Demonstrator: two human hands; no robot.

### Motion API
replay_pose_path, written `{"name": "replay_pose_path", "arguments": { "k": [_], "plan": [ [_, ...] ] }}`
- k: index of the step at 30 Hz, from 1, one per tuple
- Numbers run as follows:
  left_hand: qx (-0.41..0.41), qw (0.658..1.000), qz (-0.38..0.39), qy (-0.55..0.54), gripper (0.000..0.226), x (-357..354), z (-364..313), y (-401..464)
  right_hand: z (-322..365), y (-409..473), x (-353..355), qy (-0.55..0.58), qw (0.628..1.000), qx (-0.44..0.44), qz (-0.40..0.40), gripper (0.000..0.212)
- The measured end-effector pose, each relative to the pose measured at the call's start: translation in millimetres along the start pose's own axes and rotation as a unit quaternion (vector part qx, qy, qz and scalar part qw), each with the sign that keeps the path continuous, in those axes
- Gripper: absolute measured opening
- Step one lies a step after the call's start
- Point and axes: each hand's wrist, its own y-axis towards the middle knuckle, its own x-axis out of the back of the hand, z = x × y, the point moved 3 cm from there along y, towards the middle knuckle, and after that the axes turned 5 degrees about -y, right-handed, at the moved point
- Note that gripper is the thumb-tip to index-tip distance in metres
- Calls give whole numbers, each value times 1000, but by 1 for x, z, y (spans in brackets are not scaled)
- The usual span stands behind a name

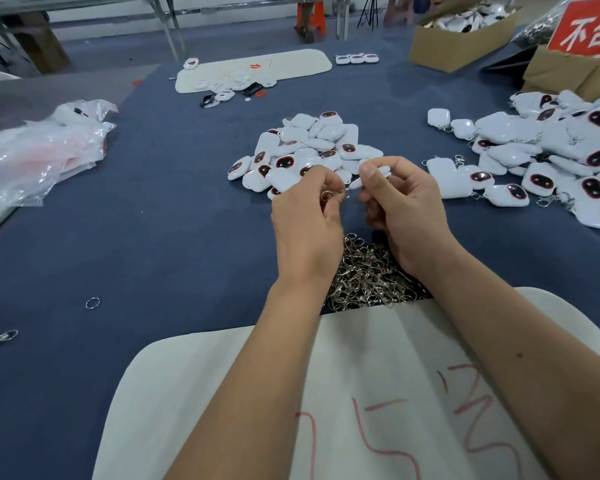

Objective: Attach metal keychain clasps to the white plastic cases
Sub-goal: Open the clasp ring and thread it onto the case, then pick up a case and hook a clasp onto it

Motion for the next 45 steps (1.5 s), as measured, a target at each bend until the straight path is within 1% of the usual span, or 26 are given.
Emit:
{"name": "replay_pose_path", "arguments": {
  "k": [2, 4, 5, 6, 8, 9, 10, 11, 12, 13, 15, 17, 19, 22, 25, 27, 29, 31, 34, 35, 37, 39, 41, 45],
  "plan": [
    [-23, 999, 9, 43, 10, 0, -2, -1, 0, 0, 2, -21, 999, 20, -42, 11],
    [-38, 990, 3, 139, 23, 2, 0, -1, 1, 1, 7, -52, 992, 43, -109, 15],
    [-19, 982, 4, 188, 31, 4, 2, 0, 0, 2, 11, -65, 985, 46, -152, 19],
    [17, 972, 14, 233, 40, 6, 6, 0, -1, 2, 14, -75, 976, 42, -198, 27],
    [87, 948, 61, 299, 54, 9, 13, 1, -3, 2, 20, -86, 957, 17, -277, 55],
    [103, 941, 84, 312, 58, 8, 15, 2, -4, 2, 23, -86, 950, 2, -301, 70],
    [106, 938, 99, 314, 60, 7, 16, 2, -4, 2, 25, -86, 946, -10, -314, 80],
    [98, 941, 104, 308, 59, 7, 16, 3, -4, 2, 26, -91, 943, -18, -319, 85],
    [83, 948, 98, 290, 56, 6, 15, 3, -4, 2, 26, -104, 943, -21, -315, 84],
    [67, 959, 84, 262, 53, 6, 14, 3, -3, 3, 26, -122, 945, -19, -302, 79],
    [53, 975, 46, 212, 46, 8, 13, 2, -2, 2, 20, -172, 952, -2, -254, 56],
    [50, 978, 34, 202, 46, 10, 14, 2, -1, 1, 14, -232, 950, 23, -206, 31],
    [46, 981, 31, 187, 49, 10, 15, 4, 0, 0, 9, -282, 946, 43, -155, 22],
    [43, 988, 23, 147, 46, 11, 13, 4, 5, -2, -1, -379, 920, 71, -65, 27],
    [89, 993, 30, 71, 53, 10, 13, 5, 7, -5, -11, -467, 878, 105, 23, 41],
    [104, 994, 26, 9, 52, 11, 14, 7, 8, -6, -14, -497, 860, 108, 48, 48],
    [114, 993, 15, -18, 45, 13, 16, 8, 7, -5, -12, -485, 868, 103, 37, 49],
    [123, 992, 4, -9, 34, 14, 18, 9, 6, -5, -7, -446, 890, 90, 8, 43],
    [129, 988, -18, 81, 11, 18, 19, 9, 4, -4, -2, -418, 905, 67, -37, 39],
    [135, 984, -13, 112, 8, 19, 18, 9, 4, -4, 0, -410, 908, 66, -54, 39],
    [139, 975, 34, 169, 20, 16, 18, 6, 5, -3, 3, -388, 916, 63, -85, 36],
    [107, 959, 93, 246, 28, 10, 15, 3, 7, -3, 4, -368, 923, 56, -103, 32],
    [90, 946, 122, 286, 28, 8, 14, 3, 8, -4, 3, -342, 932, 53, -103, 30],
    [88, 939, 137, 301, 19, 10, 18, 7, 6, -3, 3, -336, 936, 48, -93, 27]
  ]
}}
